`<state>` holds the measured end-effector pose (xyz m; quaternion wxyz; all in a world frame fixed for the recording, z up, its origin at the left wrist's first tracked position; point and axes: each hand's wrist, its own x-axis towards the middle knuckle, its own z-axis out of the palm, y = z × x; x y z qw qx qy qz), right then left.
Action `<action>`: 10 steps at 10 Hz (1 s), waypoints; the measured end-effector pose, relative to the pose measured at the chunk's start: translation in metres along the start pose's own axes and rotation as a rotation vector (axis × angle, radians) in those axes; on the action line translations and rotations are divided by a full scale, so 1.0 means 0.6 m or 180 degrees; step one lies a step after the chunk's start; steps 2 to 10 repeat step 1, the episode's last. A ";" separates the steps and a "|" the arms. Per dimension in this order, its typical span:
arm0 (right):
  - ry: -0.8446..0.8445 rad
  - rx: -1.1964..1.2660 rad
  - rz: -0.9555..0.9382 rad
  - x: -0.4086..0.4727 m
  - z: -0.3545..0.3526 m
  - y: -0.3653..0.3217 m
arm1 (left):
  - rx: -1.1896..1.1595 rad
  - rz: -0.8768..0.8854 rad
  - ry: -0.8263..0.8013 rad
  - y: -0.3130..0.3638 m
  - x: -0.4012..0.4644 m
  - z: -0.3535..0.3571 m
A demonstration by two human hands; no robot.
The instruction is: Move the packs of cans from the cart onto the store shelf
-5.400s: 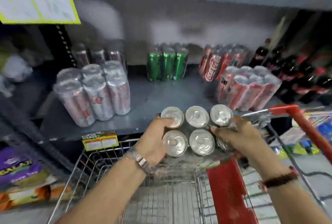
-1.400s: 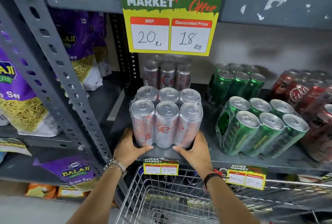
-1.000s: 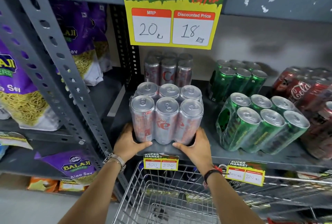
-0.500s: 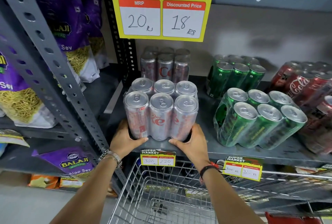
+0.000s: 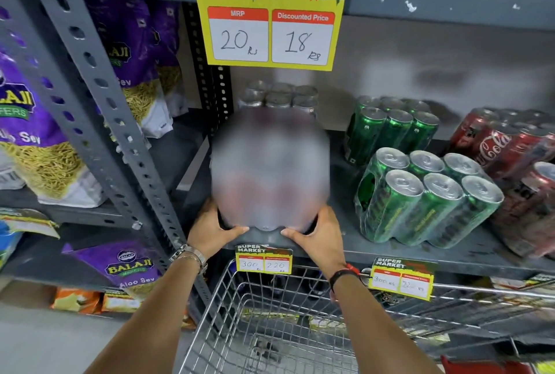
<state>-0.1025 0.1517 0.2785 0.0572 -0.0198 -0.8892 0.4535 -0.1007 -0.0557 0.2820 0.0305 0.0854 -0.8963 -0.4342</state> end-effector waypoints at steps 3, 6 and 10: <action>-0.0167 0.0357 0.0062 -0.009 -0.010 -0.007 | -0.0129 0.0023 -0.0002 0.006 -0.015 0.003; -0.0167 0.0357 0.0062 -0.009 -0.010 -0.007 | -0.0129 0.0023 -0.0002 0.006 -0.015 0.003; -0.0167 0.0357 0.0062 -0.009 -0.010 -0.007 | -0.0129 0.0023 -0.0002 0.006 -0.015 0.003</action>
